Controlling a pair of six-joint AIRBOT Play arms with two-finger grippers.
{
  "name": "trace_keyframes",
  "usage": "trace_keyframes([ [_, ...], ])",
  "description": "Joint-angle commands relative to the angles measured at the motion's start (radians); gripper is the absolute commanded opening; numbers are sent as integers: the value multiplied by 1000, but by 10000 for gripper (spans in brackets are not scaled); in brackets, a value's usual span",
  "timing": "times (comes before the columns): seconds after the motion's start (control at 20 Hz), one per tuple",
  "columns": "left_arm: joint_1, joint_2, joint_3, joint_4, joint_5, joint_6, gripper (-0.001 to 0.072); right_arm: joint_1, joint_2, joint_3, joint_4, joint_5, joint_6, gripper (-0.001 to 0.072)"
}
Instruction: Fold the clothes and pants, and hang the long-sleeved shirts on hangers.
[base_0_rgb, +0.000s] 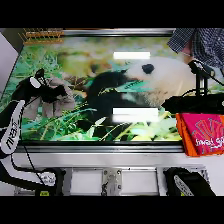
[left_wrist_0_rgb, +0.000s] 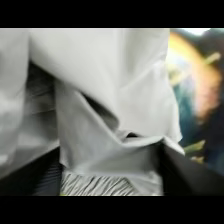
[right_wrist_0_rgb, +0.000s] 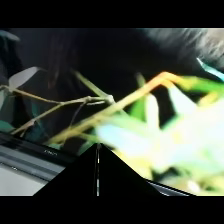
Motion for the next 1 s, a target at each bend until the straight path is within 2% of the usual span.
trace_keyframes([
  [0.0,0,-38,-7,-205,74,-6,149,1,0,0,0,0,0,23],
  [0.05,-3,-31,3,-264,78,14,4,1,0,0,0,0,0,22],
  [0.25,-124,72,154,-428,8,180,5,1,0,0,0,0,0,22],
  [0.4,-303,171,274,-438,-55,250,5,1,-2,-1,0,-30,0,22],
  [0.55,-492,220,328,-437,-45,298,5,1,0,0,37,-123,-3,22],
  [0.7,-642,215,307,-436,-21,298,5,-22,8,2,-55,-261,-17,22],
  [0.75,-670,208,285,-434,-18,297,60,-43,10,2,-80,-296,-7,22],
  [0.8,-682,204,266,-418,-21,292,411,-64,11,2,-84,-312,-8,22],
  [0.85,-683,204,243,-377,-19,241,625,-89,13,2,-84,-314,-8,22],
  [0.95,-646,216,195,-267,-31,143,617,-140,13,2,-84,-310,-8,22],
])
